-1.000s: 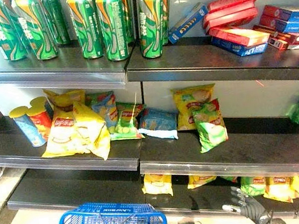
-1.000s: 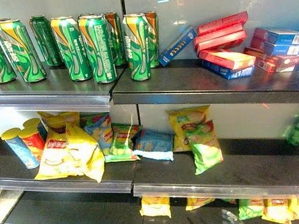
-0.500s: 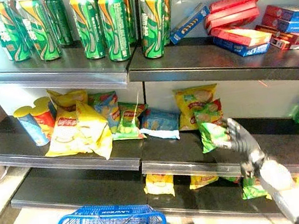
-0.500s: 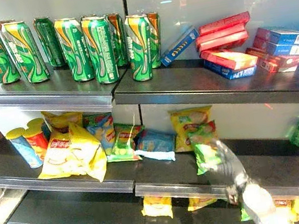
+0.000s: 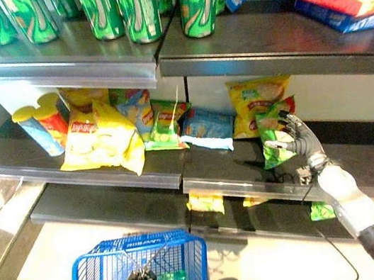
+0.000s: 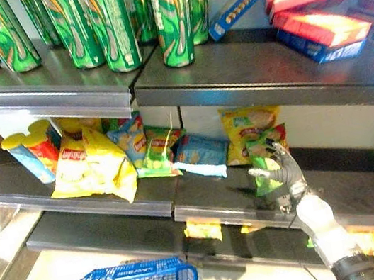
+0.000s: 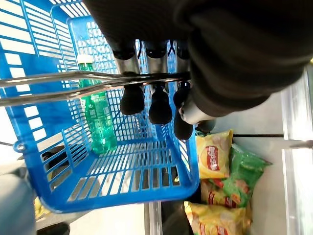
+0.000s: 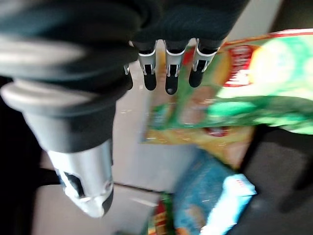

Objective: Pick up the snacks into the basket

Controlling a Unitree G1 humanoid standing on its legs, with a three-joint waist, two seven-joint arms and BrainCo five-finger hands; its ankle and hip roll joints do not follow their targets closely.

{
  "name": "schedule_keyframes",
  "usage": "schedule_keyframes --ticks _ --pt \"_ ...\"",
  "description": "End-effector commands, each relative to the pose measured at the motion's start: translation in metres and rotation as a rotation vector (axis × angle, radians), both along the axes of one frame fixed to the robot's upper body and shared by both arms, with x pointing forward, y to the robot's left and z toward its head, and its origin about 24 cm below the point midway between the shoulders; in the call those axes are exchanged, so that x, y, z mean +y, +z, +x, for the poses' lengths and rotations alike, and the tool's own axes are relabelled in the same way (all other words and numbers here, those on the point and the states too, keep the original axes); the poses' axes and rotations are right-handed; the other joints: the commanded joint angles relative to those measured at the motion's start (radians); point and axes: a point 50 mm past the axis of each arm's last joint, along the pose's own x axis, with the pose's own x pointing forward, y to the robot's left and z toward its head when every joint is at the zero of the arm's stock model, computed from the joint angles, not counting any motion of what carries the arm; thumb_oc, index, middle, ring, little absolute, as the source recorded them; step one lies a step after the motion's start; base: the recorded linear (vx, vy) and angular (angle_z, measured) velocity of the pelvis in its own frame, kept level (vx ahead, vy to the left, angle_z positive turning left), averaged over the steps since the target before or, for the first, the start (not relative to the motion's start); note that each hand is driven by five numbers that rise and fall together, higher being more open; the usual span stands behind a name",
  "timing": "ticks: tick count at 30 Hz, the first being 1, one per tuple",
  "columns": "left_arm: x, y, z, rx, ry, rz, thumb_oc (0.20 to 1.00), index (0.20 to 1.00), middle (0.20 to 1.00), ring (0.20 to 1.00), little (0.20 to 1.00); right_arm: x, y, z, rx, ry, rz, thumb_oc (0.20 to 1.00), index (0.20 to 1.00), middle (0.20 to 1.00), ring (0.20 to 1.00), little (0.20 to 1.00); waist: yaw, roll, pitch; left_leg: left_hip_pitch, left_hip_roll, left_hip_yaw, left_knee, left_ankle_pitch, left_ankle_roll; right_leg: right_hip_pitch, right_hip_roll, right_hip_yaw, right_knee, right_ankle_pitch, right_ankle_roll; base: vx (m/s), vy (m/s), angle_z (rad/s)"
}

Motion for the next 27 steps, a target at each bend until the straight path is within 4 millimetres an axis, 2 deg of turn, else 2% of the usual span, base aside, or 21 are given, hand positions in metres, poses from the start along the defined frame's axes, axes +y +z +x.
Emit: schedule_keyframes --ticks 1,4,5,10,11,14,18,25,27 --pt "-0.012 0.045 0.029 -0.271 -0.068 -0.060 0.200 0.200 0.200 0.200 0.200 -0.003 0.041 0.011 -0.144 -0.037 -0.062 1.000 1.000 1.000 1.000 1.000 0.016 -0.010 0.006 -0.025 -0.025 -0.009 0.140 -0.174 -0.027 -0.135 -0.072 0.011 0.063 0.020 0.079 -0.05 -0.004 0.07" --pt "-0.018 0.049 0.034 -0.293 -0.073 -0.071 0.200 0.200 0.200 0.200 0.200 -0.010 0.049 0.018 -0.151 -0.097 -0.101 1.000 1.000 1.000 1.000 1.000 0.015 0.025 0.043 -0.054 -0.026 -0.022 0.136 -0.152 -0.033 -0.175 -0.076 -0.001 0.100 0.005 0.071 -0.04 -0.025 0.15" --pt "-0.018 0.049 0.035 -0.294 -0.073 -0.071 0.200 0.200 0.200 0.200 0.200 -0.011 0.049 0.018 -0.152 -0.097 -0.102 1.000 1.000 1.000 1.000 1.000 0.014 0.026 0.042 -0.056 -0.026 -0.024 0.137 -0.151 -0.033 -0.177 -0.077 -0.002 0.102 0.004 0.071 -0.05 -0.023 0.10" --pt "-0.027 0.050 0.037 -0.308 -0.075 -0.092 0.200 0.200 0.200 0.200 0.200 -0.020 0.054 0.018 -0.169 -0.163 -0.124 1.000 1.000 1.000 1.000 1.000 0.011 0.075 0.078 -0.081 -0.033 -0.031 0.132 -0.135 -0.037 -0.220 -0.081 -0.008 0.138 -0.007 0.066 -0.02 -0.011 0.12" --pt "-0.031 0.051 0.038 -0.318 -0.080 -0.102 0.200 0.200 0.200 0.200 0.200 -0.023 0.053 0.019 -0.165 -0.179 -0.138 1.000 1.000 1.000 1.000 1.000 0.012 0.094 0.091 -0.089 -0.035 -0.028 0.129 -0.130 -0.040 -0.234 -0.082 -0.007 0.147 -0.010 0.065 0.00 0.000 0.00" --pt "-0.035 0.051 0.038 -0.322 -0.087 -0.114 0.200 0.200 0.200 0.200 0.200 -0.023 0.059 0.021 -0.180 -0.186 -0.150 1.000 1.000 1.000 1.000 1.000 0.009 0.112 0.108 -0.096 -0.035 -0.021 0.125 -0.125 -0.042 -0.249 -0.081 0.001 0.154 -0.012 0.066 0.00 0.000 0.00" --pt "-0.039 0.053 0.041 -0.336 -0.085 -0.125 0.200 0.200 0.200 0.200 0.200 -0.023 0.061 0.019 -0.200 -0.195 -0.152 1.000 1.000 1.000 1.000 1.000 0.003 0.126 0.123 -0.104 -0.035 -0.017 0.127 -0.121 -0.046 -0.262 -0.080 0.006 0.166 -0.018 0.064 0.00 -0.009 -0.04" --pt "-0.043 0.056 0.045 -0.355 -0.095 -0.123 0.200 0.200 0.200 0.200 0.200 -0.019 0.064 0.018 -0.218 -0.188 -0.200 1.000 1.000 1.000 1.000 1.000 -0.001 0.132 0.134 -0.109 -0.040 -0.018 0.135 -0.127 -0.043 -0.271 -0.082 0.012 0.178 -0.019 0.065 0.00 0.000 0.00" --pt "-0.044 0.059 0.047 -0.369 -0.097 -0.119 0.200 0.200 0.200 0.200 0.200 -0.009 0.071 0.015 -0.268 -0.146 -0.210 1.000 1.000 1.000 1.000 1.000 -0.006 0.132 0.140 -0.109 -0.041 -0.016 0.137 -0.130 -0.042 -0.272 -0.082 0.017 0.178 -0.018 0.067 -0.01 0.011 -0.04"
